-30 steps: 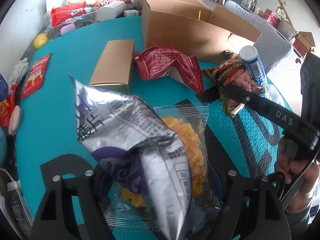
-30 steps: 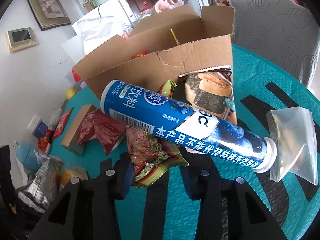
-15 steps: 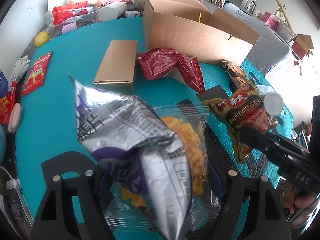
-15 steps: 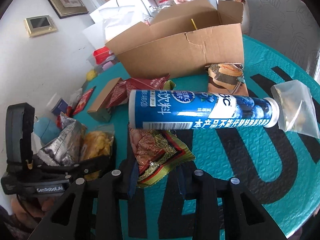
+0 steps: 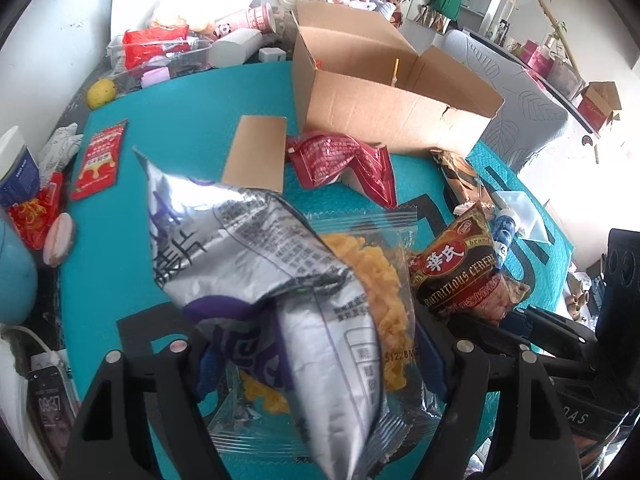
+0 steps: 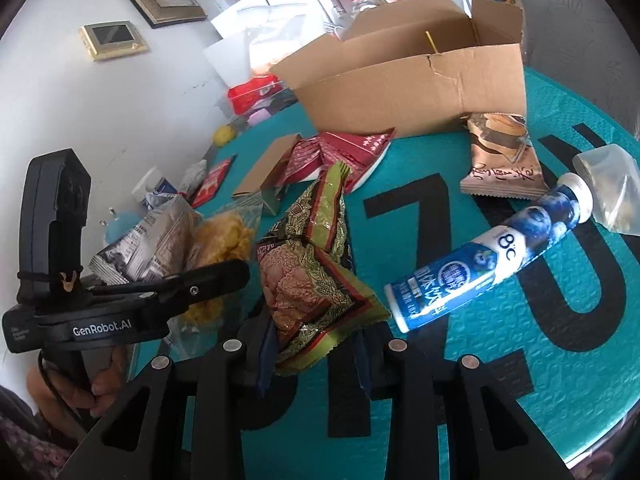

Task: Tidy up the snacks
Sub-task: 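Grasp the green patterned snack bag with the right tool while the left tool holds the puff bag, then carry both bags over the cardboard box and open both tools to drop them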

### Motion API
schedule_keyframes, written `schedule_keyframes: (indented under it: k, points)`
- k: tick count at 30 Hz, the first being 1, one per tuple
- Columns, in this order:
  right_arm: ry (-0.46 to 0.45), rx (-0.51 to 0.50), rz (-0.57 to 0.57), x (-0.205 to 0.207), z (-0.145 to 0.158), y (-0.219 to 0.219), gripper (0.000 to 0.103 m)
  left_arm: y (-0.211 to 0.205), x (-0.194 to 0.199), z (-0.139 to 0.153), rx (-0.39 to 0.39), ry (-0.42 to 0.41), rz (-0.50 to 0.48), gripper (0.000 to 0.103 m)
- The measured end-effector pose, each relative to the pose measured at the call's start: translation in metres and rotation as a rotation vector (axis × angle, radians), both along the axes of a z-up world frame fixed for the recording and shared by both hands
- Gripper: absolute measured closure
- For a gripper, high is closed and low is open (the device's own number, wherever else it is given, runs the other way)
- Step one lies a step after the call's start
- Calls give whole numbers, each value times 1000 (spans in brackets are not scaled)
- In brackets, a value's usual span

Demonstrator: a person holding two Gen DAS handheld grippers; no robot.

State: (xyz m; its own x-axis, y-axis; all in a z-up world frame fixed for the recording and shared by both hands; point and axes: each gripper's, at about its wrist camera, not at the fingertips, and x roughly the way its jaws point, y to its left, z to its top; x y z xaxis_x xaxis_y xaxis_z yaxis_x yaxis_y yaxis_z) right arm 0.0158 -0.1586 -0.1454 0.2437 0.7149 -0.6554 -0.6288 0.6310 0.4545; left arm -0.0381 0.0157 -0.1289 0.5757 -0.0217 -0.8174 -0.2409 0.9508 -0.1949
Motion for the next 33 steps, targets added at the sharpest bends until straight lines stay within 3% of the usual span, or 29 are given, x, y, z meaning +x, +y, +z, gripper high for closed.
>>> schedule_keyframes:
  k: [8,17,33]
  points:
    - [-62,9,3,-11,24,-3,71,-1,-1,20,2,-37,-22,25]
    - [-173,28,-19,-9,64,-8,71,-12,6,59,33,-136,-83,25]
    - [-304,41,-109,42,128,-18,71,-39,68,142,104,-341,-156,25]
